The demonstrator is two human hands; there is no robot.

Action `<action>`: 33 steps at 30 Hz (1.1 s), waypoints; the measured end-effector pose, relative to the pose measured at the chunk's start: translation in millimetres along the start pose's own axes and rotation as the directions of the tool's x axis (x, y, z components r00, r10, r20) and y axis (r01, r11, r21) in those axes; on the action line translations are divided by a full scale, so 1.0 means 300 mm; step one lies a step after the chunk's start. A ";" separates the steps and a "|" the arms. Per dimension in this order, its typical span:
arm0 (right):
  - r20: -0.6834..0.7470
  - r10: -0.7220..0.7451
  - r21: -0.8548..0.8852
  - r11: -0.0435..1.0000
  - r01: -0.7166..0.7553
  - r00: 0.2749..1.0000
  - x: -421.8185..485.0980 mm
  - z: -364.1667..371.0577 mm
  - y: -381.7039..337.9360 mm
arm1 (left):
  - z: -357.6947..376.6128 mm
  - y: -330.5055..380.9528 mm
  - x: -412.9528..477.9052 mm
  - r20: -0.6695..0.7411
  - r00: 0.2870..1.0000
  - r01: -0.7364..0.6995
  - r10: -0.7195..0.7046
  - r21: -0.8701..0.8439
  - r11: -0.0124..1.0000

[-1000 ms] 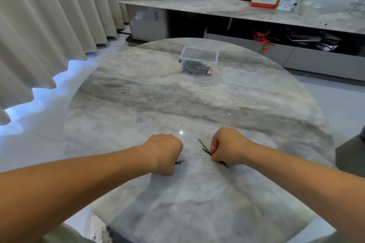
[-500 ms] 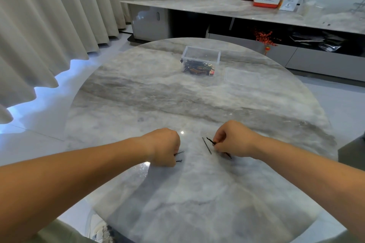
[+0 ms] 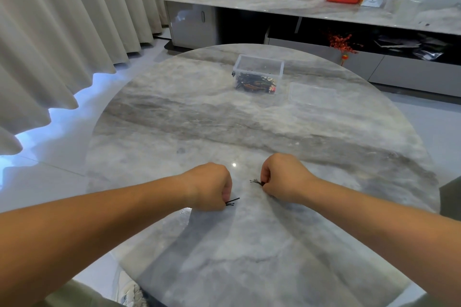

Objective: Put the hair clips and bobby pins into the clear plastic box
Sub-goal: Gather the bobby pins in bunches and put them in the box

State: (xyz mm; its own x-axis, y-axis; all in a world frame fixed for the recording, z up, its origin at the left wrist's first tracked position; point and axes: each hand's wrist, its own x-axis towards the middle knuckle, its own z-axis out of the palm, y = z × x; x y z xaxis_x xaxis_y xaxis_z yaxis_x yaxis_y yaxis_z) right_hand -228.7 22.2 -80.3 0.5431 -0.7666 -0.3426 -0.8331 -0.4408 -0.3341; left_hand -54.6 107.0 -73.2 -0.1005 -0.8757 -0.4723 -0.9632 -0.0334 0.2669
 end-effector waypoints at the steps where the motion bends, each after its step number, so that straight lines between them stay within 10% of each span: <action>1: 0.005 -0.009 -0.017 1.000 0.009 1.000 0.002 -0.003 -0.002 | 0.004 0.005 0.001 -0.011 1.000 -0.010 0.010 0.029 1.000; 9: 0.045 -0.069 0.068 0.996 0.066 0.997 -0.008 -0.020 0.034 | 0.031 0.020 -0.005 -0.062 0.991 -0.100 0.115 0.208 0.973; 15: -0.007 0.066 0.566 0.823 -0.050 0.998 0.029 -0.096 0.109 | -0.070 -0.052 0.052 -0.181 0.983 -0.059 0.008 -0.274 0.960; 23: -0.088 0.195 0.874 0.486 -0.018 0.977 0.220 -0.292 0.147 | -0.306 -0.144 0.267 -0.303 0.939 -0.163 -0.163 -0.809 0.565; 33: -0.398 0.174 0.639 0.757 0.136 0.901 0.728 -0.587 0.128 | -0.709 -0.193 0.712 -0.474 0.860 -0.205 -0.188 -0.658 0.724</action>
State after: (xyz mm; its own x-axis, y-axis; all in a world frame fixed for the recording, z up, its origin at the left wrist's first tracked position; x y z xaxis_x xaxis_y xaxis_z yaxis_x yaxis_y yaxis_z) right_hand -160.6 -244.5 -13.3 0.3021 -0.9531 -0.0172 -0.4895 -0.1396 -0.8607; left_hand 32.7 -180.5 -10.8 0.2124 -0.9755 -0.0582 -0.5126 -0.1619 0.8432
